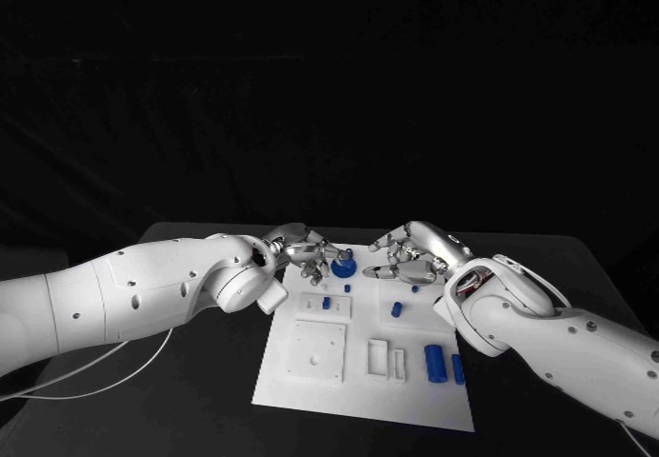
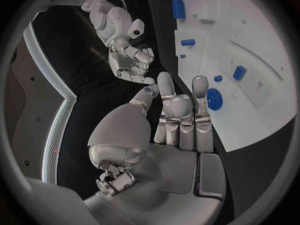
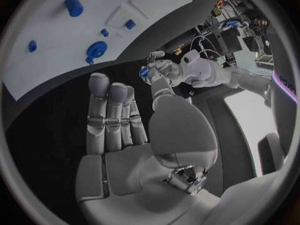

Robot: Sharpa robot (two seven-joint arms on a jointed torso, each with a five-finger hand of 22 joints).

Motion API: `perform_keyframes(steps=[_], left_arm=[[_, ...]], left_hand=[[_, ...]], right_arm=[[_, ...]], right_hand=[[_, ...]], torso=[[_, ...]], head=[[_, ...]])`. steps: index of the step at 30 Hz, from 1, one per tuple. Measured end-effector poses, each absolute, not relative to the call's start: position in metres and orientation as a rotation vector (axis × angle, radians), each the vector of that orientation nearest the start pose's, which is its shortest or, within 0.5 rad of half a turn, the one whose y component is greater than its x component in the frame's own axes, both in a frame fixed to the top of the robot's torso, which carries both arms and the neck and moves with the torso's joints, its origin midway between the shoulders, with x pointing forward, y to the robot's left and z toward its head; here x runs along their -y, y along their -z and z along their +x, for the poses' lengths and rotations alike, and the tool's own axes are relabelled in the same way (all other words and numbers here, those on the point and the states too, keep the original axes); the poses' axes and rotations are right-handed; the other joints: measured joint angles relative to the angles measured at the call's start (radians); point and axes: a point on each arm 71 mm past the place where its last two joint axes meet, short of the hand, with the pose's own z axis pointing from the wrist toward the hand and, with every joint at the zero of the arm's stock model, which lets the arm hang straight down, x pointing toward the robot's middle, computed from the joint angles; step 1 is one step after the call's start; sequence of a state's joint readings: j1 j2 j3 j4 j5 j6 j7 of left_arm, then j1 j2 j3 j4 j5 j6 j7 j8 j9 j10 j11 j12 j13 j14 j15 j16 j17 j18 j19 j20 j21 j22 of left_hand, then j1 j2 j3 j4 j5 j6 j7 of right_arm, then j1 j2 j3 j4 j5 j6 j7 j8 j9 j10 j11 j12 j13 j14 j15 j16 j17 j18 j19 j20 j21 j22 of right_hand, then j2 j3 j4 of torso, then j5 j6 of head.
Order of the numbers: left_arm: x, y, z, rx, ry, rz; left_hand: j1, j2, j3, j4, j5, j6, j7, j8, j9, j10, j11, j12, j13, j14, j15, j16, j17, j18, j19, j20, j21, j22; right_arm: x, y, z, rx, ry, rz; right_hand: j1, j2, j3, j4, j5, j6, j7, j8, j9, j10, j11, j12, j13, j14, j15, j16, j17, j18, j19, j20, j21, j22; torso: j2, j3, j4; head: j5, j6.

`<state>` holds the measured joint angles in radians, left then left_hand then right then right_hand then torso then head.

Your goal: Assemble the parts on the task board

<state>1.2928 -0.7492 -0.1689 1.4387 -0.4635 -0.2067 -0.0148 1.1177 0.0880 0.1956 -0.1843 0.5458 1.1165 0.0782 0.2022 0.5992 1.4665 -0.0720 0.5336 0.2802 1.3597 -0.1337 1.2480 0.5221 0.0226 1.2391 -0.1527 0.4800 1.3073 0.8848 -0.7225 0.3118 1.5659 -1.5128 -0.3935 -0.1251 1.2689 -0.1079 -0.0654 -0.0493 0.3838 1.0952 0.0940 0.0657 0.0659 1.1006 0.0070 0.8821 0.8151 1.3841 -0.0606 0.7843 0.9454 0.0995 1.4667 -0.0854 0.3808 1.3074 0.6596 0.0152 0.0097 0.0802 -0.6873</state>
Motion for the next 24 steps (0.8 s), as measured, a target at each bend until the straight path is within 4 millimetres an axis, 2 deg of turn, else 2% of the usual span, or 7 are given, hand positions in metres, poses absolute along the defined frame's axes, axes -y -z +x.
perform_keyframes(steps=[6,12,18,24], left_arm=[[-0.194,0.203,0.495,-1.884,1.007,-0.648],[-0.208,0.202,0.491,-1.808,0.891,-0.636],[-0.218,0.212,0.482,-1.76,0.785,-0.624],[-0.222,0.222,0.476,-1.726,0.719,-0.625]], left_hand=[[0.005,-0.005,0.0,0.0,0.023,0.004,0.004,-0.013,-0.013,0.002,-0.005,0.024,-0.01,0.023,-0.005,-0.013,0.028,0.0,0.012,-0.005,0.0,0.0],[-0.002,-0.025,0.0,0.0,0.076,0.013,0.002,-0.023,-0.013,0.004,-0.007,0.042,-0.017,0.038,-0.009,-0.013,0.065,0.0,0.019,-0.005,0.0,0.001],[0.004,-0.043,0.009,0.008,0.101,0.021,0.001,-0.041,-0.017,0.004,-0.007,0.058,-0.032,0.049,-0.005,-0.017,0.094,0.0,0.023,-0.001,0.004,0.001],[0.002,-0.053,0.018,0.013,0.112,0.028,0.001,-0.058,-0.017,0.004,-0.007,0.06,-0.041,0.052,-0.005,-0.023,0.108,0.0,0.023,-0.001,0.007,0.001]], right_arm=[[0.177,0.185,0.483,-1.5,-0.815,0.17],[0.218,0.173,0.505,-1.443,-0.759,0.309],[0.248,0.165,0.52,-1.39,-0.722,0.406],[0.264,0.161,0.528,-1.359,-0.698,0.454]], right_hand=[[0.0,0.0,0.009,-0.009,0.009,0.0,0.0,0.0,-0.001,0.004,-0.004,0.004,-0.003,0.0,0.0,0.0,-0.002,0.0,0.0,0.0,0.006,0.0],[0.0,0.0,0.015,-0.009,0.009,0.004,-0.003,0.0,-0.001,0.004,-0.004,0.004,-0.004,0.003,-0.003,0.0,-0.002,0.0,0.0,0.0,0.016,0.0],[0.0,0.0,0.018,-0.011,0.013,0.004,-0.003,0.0,-0.001,0.004,-0.004,0.004,-0.006,0.003,-0.003,0.0,-0.002,0.0,0.0,0.0,0.022,0.0],[0.0,0.0,0.018,-0.011,0.013,0.004,-0.003,0.0,-0.001,0.004,-0.004,0.004,-0.007,0.003,-0.003,0.0,-0.002,-0.001,0.0,0.0,0.022,0.0]], torso=[[-0.002,0.0006,0.0007],[-0.005,0.0018,0.0012],[-0.014,0.0067,0.0044],[-0.023,0.0103,0.0048]], head=[[0.004,-0.009],[0.006,-0.022],[0.014,-0.042],[0.019,-0.058]])
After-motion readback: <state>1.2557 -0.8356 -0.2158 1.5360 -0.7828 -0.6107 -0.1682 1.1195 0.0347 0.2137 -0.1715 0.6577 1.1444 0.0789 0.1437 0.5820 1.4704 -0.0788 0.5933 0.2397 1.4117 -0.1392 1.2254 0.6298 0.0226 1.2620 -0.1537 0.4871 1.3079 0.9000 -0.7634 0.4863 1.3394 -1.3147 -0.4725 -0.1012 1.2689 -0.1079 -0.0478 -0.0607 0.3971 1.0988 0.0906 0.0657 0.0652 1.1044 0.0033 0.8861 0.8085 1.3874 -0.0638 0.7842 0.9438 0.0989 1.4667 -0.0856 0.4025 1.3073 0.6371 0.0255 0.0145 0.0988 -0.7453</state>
